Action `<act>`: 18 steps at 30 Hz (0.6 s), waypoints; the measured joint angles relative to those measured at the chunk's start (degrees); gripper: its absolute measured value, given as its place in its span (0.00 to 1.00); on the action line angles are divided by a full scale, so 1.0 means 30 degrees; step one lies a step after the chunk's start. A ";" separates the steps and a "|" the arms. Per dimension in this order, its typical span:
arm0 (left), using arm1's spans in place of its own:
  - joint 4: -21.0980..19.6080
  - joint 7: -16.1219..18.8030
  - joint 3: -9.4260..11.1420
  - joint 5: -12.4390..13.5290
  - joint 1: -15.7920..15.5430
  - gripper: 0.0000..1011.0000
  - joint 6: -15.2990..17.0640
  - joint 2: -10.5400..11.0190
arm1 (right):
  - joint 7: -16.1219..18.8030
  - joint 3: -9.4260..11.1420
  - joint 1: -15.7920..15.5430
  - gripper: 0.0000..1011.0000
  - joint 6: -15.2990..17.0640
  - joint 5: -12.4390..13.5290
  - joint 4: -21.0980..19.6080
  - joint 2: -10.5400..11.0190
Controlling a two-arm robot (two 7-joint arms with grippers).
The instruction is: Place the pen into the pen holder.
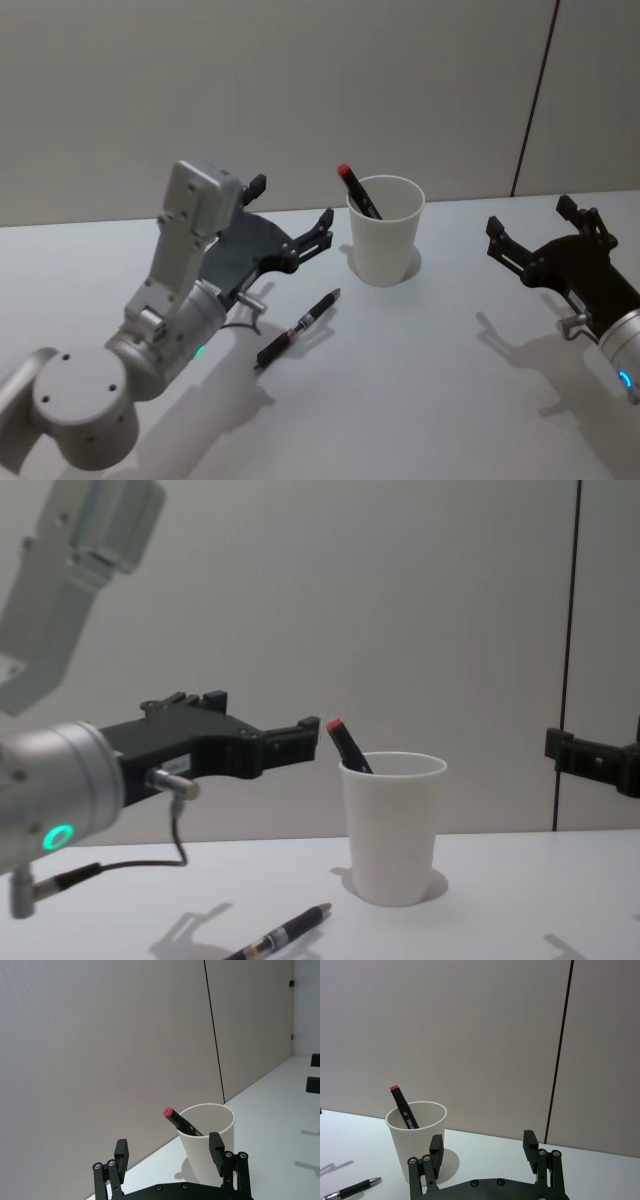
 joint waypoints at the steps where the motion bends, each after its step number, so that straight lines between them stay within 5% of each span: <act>1: -0.0211 -0.0135 -0.0085 -0.0243 0.0158 0.99 0.0101 0.0224 | 0.0003 0.0000 0.0000 0.99 -0.0001 -0.0002 -0.0001 0.0000; 18: -0.2141 -0.1695 -0.0915 -0.2537 0.1648 0.99 0.2009 0.2495 | 0.0008 -0.0001 0.0000 0.99 -0.0003 -0.0011 0.0002 -0.0001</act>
